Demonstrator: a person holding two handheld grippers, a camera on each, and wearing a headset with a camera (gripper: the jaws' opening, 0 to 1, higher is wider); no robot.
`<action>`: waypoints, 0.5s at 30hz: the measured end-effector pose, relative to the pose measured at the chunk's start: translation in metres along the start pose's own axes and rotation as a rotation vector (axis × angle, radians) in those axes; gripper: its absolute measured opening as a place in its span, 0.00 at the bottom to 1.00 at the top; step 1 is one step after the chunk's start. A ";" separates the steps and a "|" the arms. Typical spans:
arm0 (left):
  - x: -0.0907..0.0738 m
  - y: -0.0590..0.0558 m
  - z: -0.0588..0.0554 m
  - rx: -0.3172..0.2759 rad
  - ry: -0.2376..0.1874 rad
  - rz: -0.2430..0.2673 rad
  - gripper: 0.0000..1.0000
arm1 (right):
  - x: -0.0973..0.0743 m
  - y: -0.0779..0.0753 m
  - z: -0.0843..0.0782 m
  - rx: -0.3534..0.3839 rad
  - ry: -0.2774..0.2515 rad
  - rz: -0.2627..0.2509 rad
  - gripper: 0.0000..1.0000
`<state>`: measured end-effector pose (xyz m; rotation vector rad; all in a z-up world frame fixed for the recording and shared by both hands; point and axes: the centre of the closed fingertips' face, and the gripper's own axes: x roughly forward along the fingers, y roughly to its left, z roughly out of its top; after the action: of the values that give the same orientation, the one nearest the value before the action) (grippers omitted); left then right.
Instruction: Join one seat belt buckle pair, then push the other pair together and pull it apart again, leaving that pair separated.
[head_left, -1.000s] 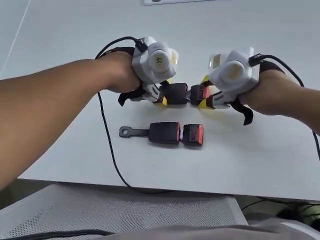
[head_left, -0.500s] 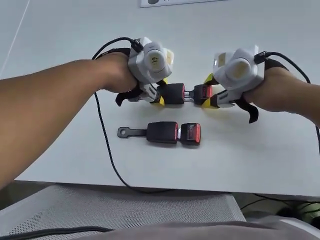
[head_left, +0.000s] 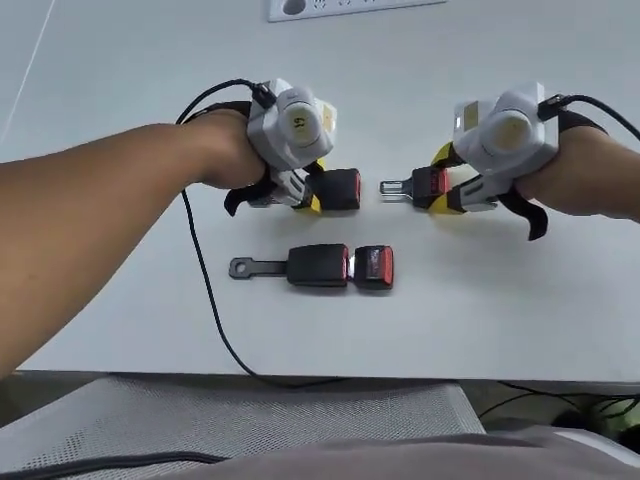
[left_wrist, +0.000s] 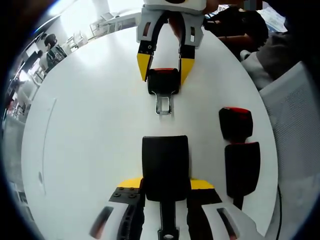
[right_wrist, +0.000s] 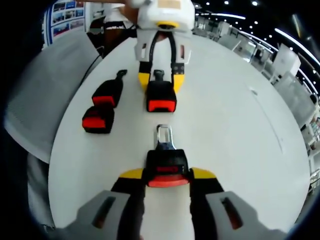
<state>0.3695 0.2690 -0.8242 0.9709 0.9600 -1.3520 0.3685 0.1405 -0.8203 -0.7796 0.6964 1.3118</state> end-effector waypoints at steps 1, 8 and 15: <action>0.000 0.000 0.000 0.001 0.001 0.000 0.33 | -0.003 0.001 -0.005 -0.009 0.008 0.002 0.33; 0.000 0.000 0.000 -0.003 0.002 0.002 0.33 | -0.022 0.000 -0.032 0.005 0.047 -0.019 0.34; -0.001 0.000 0.001 -0.009 -0.002 0.004 0.33 | -0.039 0.003 -0.055 0.012 0.070 -0.033 0.34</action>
<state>0.3696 0.2687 -0.8236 0.9644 0.9608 -1.3441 0.3593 0.0735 -0.8207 -0.8272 0.7442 1.2541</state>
